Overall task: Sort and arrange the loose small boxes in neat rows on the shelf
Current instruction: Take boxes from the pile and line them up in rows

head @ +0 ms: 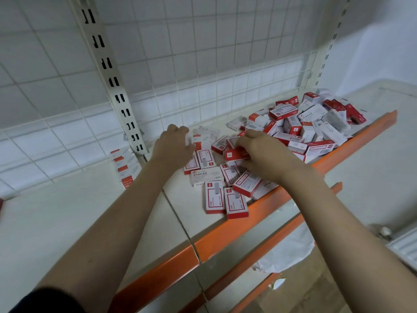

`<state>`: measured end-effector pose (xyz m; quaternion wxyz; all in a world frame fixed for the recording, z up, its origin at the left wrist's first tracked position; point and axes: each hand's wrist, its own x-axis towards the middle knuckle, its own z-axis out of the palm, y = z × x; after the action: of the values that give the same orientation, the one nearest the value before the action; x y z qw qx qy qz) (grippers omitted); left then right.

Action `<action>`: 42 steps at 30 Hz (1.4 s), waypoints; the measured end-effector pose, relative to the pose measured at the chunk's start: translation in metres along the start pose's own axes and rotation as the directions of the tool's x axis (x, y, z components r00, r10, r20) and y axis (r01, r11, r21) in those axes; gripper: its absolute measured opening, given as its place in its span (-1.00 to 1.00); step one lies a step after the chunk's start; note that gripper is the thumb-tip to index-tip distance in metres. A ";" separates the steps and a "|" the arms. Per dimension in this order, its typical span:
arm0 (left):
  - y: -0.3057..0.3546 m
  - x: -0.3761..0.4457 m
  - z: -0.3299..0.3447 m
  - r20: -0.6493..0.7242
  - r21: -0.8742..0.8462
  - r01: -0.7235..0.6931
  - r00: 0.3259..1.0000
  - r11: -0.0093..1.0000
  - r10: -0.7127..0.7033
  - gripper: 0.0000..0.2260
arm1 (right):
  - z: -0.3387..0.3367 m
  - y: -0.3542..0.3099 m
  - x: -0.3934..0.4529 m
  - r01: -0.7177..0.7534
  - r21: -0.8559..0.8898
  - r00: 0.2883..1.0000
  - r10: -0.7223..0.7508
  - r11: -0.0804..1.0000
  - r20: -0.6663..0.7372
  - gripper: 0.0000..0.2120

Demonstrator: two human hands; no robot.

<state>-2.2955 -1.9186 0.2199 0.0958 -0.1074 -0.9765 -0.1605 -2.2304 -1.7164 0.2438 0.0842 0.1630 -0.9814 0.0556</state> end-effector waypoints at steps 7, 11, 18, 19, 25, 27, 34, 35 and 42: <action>-0.011 0.053 0.010 0.190 0.052 0.169 0.966 0.984 -0.176 -0.54 | -0.004 -0.006 -0.018 0.006 0.132 0.999 -0.001 0.991 -0.036 -0.78; -0.017 0.060 0.013 0.259 0.014 0.172 0.951 0.985 -0.170 -0.65 | -0.002 -0.004 -0.027 -0.024 0.137 0.999 0.028 0.990 -0.022 -0.80; -0.018 0.046 0.008 0.141 -0.035 0.142 0.981 0.989 -0.136 -0.72 | 0.005 -0.006 -0.022 -0.001 0.212 1.000 0.006 0.977 -0.026 -0.66; -0.018 0.042 0.003 0.130 -0.040 0.132 0.984 0.990 -0.126 -0.70 | 0.006 -0.008 -0.020 0.011 0.218 0.999 -0.003 0.976 -0.037 -0.61; -0.015 -0.016 -0.051 -0.013 -0.128 -0.001 1.000 0.992 -0.001 -0.54 | 0.007 -0.031 -0.007 0.046 0.274 0.996 -0.025 0.961 -0.081 -0.45; -0.020 -0.044 -0.066 -0.053 -0.203 -0.011 0.999 0.979 0.000 -0.53 | 0.008 -0.042 -0.004 0.071 0.294 0.994 -0.045 0.953 -0.095 -0.45; -0.057 -0.143 -0.085 -0.159 -0.498 0.083 0.970 0.863 -0.185 -0.58 | 0.020 -0.097 0.005 0.163 0.421 0.986 -0.127 0.892 -0.113 -0.45; -0.065 -0.154 -0.084 -0.172 -0.517 0.112 0.958 0.849 -0.231 -0.59 | 0.022 -0.108 0.007 0.184 0.436 0.982 -0.144 0.881 -0.124 -0.45; -0.125 -0.223 -0.089 -0.314 -0.389 0.207 0.886 0.898 -0.341 -0.46 | 0.039 -0.194 0.010 0.323 0.534 0.942 -0.318 0.781 -0.105 -0.40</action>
<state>-2.0983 -2.1043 0.2162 0.2358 0.0512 -0.9018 -0.3585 -2.1810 -1.9071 0.2236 0.0469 0.3441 -0.8824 0.3173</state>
